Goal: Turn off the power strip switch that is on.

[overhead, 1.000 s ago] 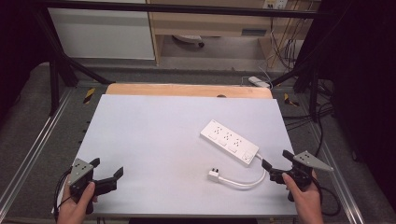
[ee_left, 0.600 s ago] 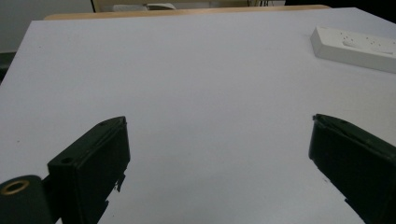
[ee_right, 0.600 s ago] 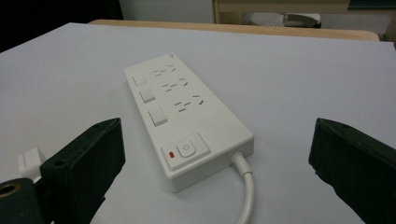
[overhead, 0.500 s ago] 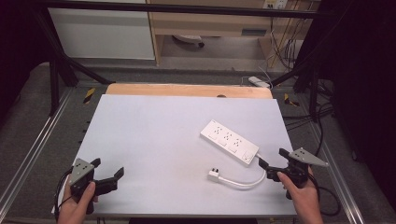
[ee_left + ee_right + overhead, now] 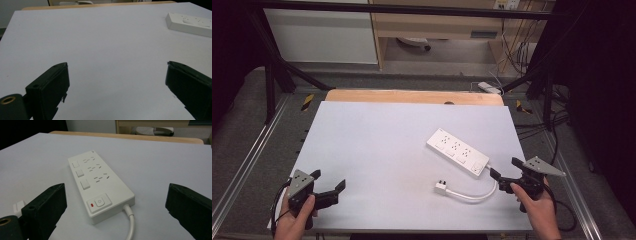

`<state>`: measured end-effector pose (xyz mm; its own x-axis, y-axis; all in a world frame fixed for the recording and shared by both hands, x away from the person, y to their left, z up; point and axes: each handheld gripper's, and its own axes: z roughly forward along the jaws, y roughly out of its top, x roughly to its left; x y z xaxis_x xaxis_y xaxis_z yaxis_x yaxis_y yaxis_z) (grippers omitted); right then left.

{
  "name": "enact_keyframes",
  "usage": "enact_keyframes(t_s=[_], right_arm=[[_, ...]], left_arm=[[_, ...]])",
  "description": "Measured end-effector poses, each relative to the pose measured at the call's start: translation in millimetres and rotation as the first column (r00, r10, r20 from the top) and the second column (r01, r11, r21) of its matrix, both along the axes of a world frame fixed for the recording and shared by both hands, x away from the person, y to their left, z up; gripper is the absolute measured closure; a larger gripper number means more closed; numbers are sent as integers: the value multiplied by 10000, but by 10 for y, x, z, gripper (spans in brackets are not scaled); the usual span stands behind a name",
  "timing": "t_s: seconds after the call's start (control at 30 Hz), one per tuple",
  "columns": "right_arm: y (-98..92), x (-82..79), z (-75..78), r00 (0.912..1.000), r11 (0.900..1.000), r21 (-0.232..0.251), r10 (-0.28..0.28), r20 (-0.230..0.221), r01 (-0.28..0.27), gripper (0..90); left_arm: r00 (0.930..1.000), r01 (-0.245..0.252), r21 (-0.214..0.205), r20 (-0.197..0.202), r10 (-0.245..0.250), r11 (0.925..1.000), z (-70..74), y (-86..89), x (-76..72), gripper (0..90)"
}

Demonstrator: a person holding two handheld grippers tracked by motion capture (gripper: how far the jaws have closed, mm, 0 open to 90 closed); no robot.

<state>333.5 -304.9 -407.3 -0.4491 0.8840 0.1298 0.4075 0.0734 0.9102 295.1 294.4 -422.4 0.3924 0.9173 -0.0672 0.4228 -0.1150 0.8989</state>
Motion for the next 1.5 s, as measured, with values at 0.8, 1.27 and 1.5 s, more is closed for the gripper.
enact_keyframes(t_s=[0.8, 1.27, 1.5], right_arm=[[30, 72, 197, 9996, 9996, -10, 276, 16, -276, 32], [118, 189, 450, 9985, 9992, -163, 376, 387, -370, 45], [178, 242, 530, 9975, 9988, -215, 444, 551, -433, 77]], left_arm=[[10000, 71, 94, -27, -71, 9999, -3, -12, -1, 52], [9999, 95, 55, -55, -94, 9999, -5, -17, -1, 52], [9999, 105, 59, -47, -105, 9999, -5, -17, -2, 52]])
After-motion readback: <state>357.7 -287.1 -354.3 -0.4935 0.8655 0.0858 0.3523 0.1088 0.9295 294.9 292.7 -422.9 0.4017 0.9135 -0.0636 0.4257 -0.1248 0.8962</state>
